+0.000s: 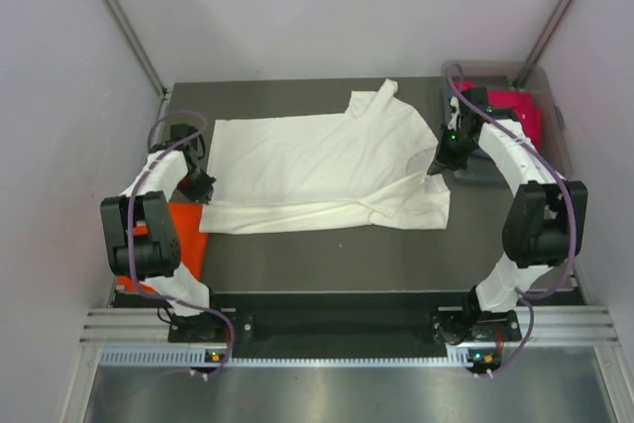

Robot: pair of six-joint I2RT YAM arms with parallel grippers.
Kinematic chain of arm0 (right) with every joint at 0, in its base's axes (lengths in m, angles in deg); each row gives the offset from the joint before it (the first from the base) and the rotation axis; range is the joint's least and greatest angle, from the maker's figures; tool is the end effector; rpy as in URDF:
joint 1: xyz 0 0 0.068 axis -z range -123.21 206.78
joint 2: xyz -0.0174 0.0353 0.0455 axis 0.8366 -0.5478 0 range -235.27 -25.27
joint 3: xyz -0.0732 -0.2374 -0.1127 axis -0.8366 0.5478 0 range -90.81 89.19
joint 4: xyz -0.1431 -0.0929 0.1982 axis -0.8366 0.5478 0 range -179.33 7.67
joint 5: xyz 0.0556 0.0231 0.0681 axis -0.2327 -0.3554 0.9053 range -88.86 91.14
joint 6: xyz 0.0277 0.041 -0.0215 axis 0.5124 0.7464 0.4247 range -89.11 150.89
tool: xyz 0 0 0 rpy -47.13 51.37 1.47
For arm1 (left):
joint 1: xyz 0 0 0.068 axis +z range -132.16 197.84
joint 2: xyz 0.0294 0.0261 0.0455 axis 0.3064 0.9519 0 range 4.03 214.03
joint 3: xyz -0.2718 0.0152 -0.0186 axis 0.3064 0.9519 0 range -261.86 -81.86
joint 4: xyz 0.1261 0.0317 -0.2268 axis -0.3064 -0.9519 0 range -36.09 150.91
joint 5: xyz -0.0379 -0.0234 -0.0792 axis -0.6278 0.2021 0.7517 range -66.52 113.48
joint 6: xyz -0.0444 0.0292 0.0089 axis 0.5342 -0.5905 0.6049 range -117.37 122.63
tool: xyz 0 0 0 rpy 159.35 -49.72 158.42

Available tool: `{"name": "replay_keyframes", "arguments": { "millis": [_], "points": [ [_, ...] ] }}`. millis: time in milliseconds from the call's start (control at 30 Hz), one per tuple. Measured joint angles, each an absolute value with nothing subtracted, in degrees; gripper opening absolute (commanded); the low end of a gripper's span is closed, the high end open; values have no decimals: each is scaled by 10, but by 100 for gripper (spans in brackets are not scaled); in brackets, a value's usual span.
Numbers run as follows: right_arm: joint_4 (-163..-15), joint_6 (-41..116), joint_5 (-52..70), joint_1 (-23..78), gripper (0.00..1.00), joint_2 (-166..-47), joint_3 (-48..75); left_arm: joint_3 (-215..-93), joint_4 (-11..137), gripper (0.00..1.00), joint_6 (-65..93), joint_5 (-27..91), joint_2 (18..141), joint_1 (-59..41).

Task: Fold and stack the t-shirts
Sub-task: Fold the tshirt

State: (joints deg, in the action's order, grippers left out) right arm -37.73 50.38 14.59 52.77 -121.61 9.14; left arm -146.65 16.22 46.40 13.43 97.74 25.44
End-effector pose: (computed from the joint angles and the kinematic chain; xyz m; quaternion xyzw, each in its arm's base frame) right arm 0.3407 0.0323 0.2641 0.1089 0.9688 0.1513 0.1631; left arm 0.3077 0.0473 0.2065 -0.4386 0.8831 0.0384 0.1620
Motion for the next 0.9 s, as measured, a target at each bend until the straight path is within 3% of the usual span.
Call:
{"name": "replay_keyframes", "arguments": {
  "millis": [900],
  "points": [
    [-389, 505, 142, 528, 0, -1302, 40, -1512, 182, 0, 465, 135, 1075, 254]
  ]
}}
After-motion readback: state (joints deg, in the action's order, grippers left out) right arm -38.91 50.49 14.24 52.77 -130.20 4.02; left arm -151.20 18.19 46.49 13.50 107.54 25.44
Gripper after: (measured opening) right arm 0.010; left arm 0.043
